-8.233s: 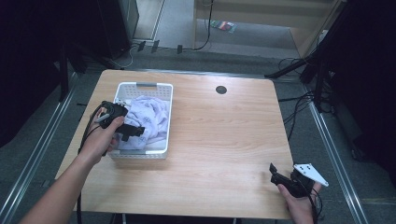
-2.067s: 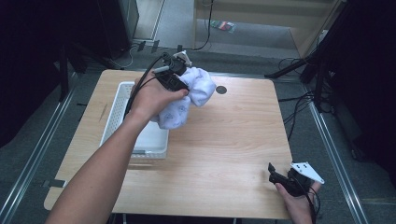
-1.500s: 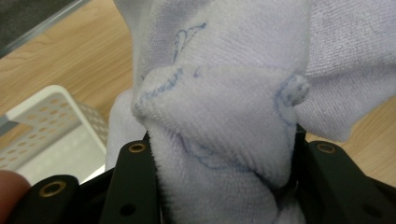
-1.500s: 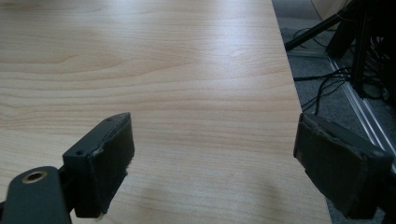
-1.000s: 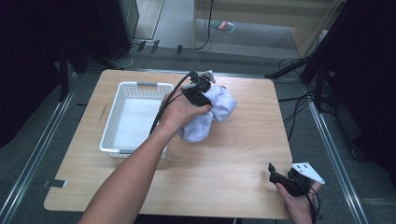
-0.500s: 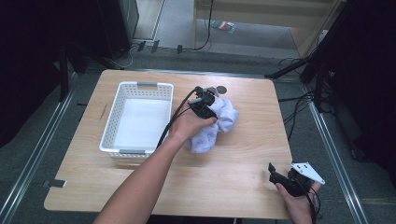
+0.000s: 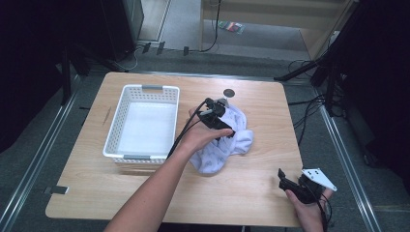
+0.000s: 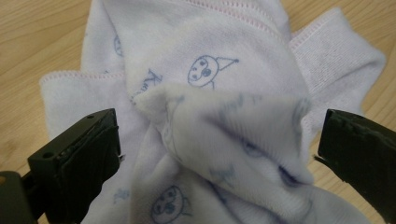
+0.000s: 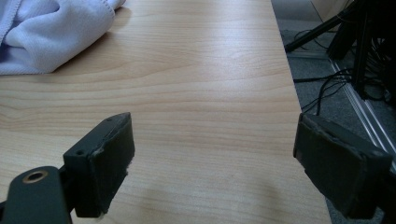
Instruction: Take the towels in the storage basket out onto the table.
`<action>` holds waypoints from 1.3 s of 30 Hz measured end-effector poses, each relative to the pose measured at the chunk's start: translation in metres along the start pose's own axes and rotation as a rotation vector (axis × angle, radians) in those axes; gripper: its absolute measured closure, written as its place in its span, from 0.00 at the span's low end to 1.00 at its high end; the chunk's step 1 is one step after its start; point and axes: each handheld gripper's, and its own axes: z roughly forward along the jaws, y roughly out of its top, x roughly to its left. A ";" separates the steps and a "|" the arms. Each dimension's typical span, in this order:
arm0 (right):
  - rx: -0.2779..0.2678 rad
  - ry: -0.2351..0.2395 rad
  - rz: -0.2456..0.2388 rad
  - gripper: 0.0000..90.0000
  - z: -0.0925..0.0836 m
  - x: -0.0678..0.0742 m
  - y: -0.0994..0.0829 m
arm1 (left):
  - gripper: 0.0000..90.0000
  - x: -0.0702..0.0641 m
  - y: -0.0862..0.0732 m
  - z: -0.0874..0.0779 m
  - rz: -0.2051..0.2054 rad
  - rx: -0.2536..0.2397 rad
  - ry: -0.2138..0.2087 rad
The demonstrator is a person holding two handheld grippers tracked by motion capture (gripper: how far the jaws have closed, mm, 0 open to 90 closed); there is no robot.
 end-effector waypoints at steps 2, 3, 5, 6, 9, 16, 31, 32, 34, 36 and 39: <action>0.000 0.000 0.001 0.14 0.000 0.000 0.000 | 0.00 0.003 0.001 -0.006 -0.012 -0.010 -0.018; 0.000 0.000 0.002 0.14 0.000 0.000 0.000 | 0.00 0.003 0.001 -0.007 -0.012 -0.015 -0.015; -0.001 0.000 0.002 0.14 0.000 0.000 0.000 | 0.00 0.005 0.001 -0.012 0.007 -0.013 0.001; 0.001 -0.001 0.001 0.14 0.000 0.000 0.000 | 0.00 0.007 0.001 -0.014 0.018 -0.013 0.003; 0.002 -0.001 0.001 0.14 0.000 0.000 0.000 | 0.00 0.013 0.001 -0.023 0.005 -0.027 -0.001; 0.003 -0.002 0.000 0.14 0.000 0.000 0.000 | 0.00 0.025 0.000 -0.043 -0.012 -0.066 -0.006; 0.003 -0.004 -0.005 0.14 0.000 0.000 0.000 | 0.00 0.059 -0.009 -0.083 -0.036 -0.127 0.052; 0.004 -0.004 -0.004 0.14 0.000 0.000 0.000 | 0.00 0.062 -0.010 -0.086 -0.037 -0.130 0.058; 0.005 -0.005 -0.005 0.14 0.000 0.000 0.000 | 0.00 0.067 -0.011 -0.090 -0.045 -0.135 0.060; 0.004 -0.006 -0.004 0.14 0.000 0.000 0.000 | 0.00 0.074 -0.014 -0.096 -0.051 -0.139 0.072; 0.006 -0.007 -0.004 0.14 0.000 0.000 0.000 | 0.00 0.079 -0.016 -0.101 -0.054 -0.144 0.083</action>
